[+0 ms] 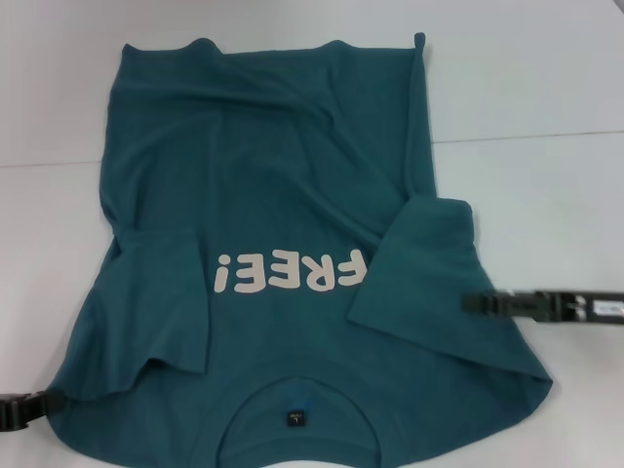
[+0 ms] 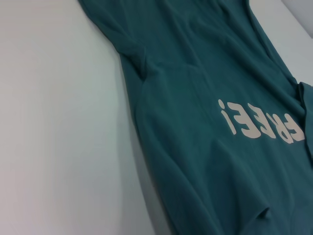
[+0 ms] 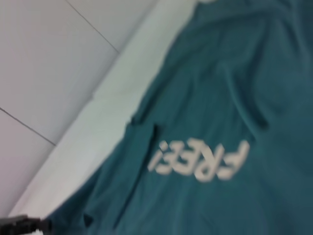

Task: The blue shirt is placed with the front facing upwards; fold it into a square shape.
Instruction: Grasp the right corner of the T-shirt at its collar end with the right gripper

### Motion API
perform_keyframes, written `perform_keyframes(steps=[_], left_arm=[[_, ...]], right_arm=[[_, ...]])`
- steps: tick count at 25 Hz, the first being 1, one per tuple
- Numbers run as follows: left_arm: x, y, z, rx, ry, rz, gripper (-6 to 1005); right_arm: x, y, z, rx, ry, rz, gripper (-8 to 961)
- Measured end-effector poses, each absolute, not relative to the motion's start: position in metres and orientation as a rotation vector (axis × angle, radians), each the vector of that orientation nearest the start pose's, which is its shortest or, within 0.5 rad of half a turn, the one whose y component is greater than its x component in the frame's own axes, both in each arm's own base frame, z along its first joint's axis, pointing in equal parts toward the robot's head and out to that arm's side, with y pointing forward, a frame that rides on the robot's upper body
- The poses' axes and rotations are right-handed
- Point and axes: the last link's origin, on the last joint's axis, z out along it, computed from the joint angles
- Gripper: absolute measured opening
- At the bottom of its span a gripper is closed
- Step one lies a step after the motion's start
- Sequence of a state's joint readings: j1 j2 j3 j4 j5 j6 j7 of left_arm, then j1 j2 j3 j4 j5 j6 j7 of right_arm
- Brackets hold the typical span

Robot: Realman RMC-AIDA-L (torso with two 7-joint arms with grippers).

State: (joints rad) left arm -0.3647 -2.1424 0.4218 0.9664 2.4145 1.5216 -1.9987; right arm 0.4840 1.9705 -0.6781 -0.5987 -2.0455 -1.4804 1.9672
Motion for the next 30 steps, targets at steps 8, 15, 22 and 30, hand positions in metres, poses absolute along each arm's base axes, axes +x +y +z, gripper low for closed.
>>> perform_keyframes(steps=[8,15,22,30], left_arm=[[-0.352,0.279,0.044,-2.209,-1.538,-0.374,1],[-0.351,0.280,0.043,-2.213,-1.537,-0.377,1],[-0.350,0.281,0.042,-2.216,-1.537,-0.378,0],[-0.350,0.281,0.042,-2.220,-1.537,-0.379,-1]], right_arm=[[0.340,0.293,0.050,-2.343,1.760,0.551,848],[0.357,0.277,0.060,-2.268,1.854,0.513,809],[0.361,0.279,0.056,-2.246,1.856,0.475,802],[0.359,0.286,0.049,-2.243,1.840,0.437,782]])
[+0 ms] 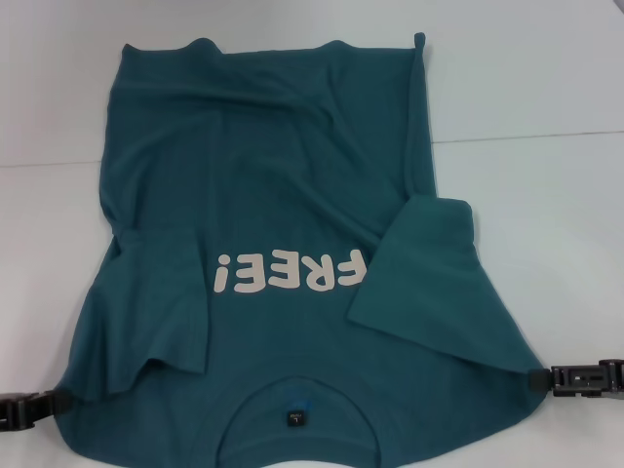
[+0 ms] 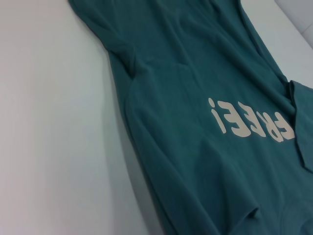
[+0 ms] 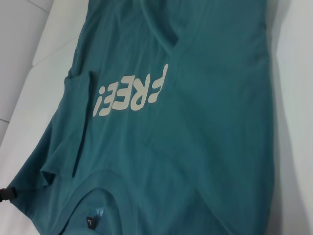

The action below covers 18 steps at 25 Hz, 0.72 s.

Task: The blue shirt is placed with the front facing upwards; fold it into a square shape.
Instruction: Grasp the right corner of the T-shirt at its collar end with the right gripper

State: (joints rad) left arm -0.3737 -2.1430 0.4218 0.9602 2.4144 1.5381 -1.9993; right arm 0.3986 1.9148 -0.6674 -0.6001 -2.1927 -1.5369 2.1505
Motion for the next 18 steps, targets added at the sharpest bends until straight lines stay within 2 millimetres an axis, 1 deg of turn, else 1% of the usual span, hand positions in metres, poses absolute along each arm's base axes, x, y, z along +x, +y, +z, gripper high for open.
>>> perform_keyframes(steps=[9,18], left_arm=[[-0.3489,0.2818,0.0422,-2.222,-1.534,-0.380,0],[-0.3488,0.2817,0.0422,-2.222,-1.535,-0.381,0]], right_arm=[[0.3536,0.2940,0.0452,-2.254,1.818,0.437,738],[0.3535,0.2947,0.0439,-2.260,1.821,0.413,693]])
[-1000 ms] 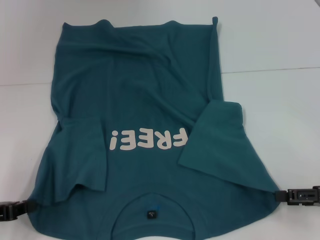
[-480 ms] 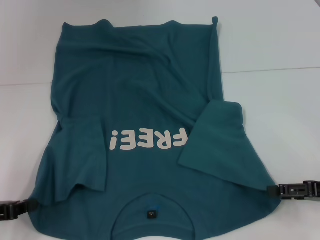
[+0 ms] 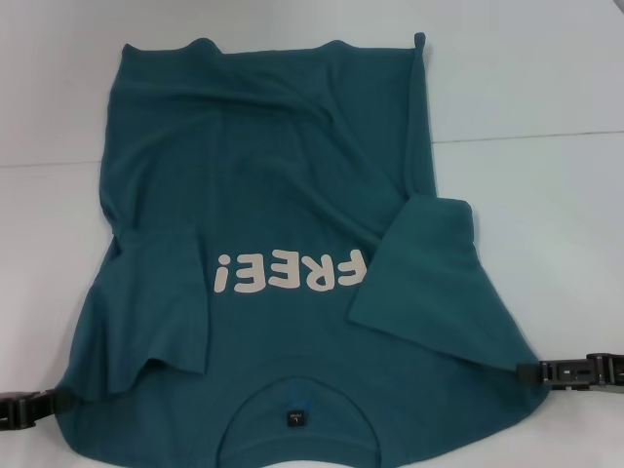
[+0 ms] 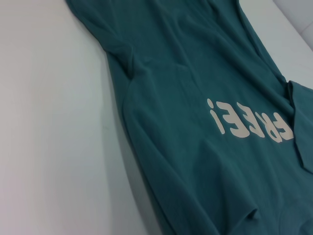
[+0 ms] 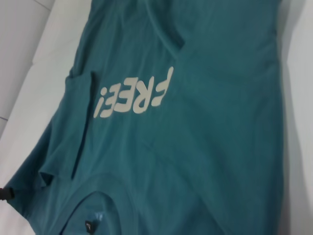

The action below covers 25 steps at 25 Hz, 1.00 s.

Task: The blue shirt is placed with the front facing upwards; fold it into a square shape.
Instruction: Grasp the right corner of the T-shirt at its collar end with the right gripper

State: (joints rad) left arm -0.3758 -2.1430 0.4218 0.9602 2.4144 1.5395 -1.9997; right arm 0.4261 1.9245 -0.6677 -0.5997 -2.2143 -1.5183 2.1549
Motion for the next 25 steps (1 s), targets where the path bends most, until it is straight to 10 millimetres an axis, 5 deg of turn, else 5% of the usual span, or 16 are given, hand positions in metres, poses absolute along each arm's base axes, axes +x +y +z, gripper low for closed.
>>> perform_keyframes(steps=[8,19,25], left_arm=[[-0.3475,0.2819,0.0423,-2.229,-1.534,-0.385,-1],[-0.3474,0.2821,0.0434,-2.228,-1.532,-0.388,-1],[-0.3468,0.2834,0.0441,-2.229,-1.527,-0.389,0]], right_arm=[[0.3525,0.2962,0.0414,-2.251,1.846,0.387,654],[0.3555,0.3004,0.0401,-2.192,1.881,0.346,444],[0.3552,0.3014,0.0416,-2.191,1.873,0.348,147]])
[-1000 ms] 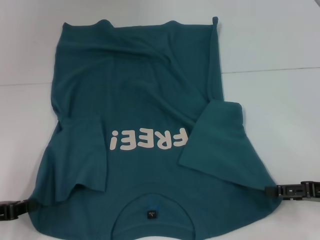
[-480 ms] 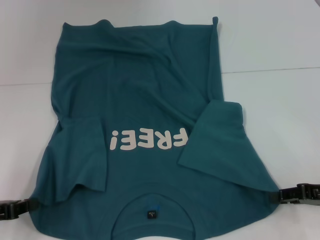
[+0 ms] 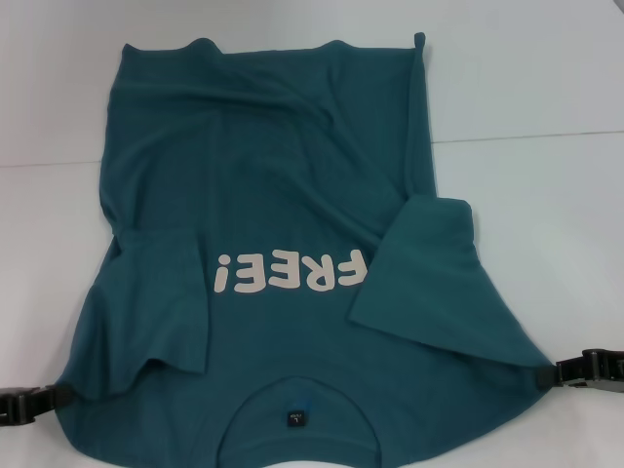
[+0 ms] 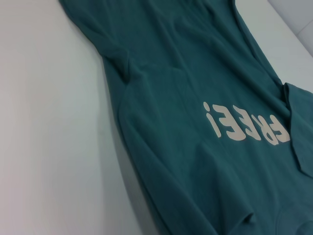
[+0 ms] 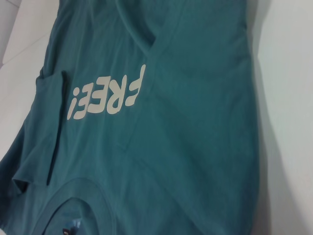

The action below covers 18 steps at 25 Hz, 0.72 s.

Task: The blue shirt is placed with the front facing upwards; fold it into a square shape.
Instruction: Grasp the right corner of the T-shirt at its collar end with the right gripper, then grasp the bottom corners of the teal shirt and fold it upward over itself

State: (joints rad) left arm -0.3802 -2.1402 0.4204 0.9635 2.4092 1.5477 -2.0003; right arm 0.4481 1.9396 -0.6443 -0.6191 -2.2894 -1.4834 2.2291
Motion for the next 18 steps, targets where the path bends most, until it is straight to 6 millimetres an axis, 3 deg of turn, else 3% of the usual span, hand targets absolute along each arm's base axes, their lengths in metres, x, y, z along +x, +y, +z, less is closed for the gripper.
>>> perform_keyframes(steps=[2,18], left_arm=[[-0.347,0.284,0.044,-2.228,-1.526,-0.390,0],[-0.341,0.267,0.058,-2.313,-1.582,-0.444,0]], right_arm=[[0.355,0.301,0.042,-2.191,1.870,0.346,32],[0.368,0.269,0.051,-2.250,1.765,0.506,37]])
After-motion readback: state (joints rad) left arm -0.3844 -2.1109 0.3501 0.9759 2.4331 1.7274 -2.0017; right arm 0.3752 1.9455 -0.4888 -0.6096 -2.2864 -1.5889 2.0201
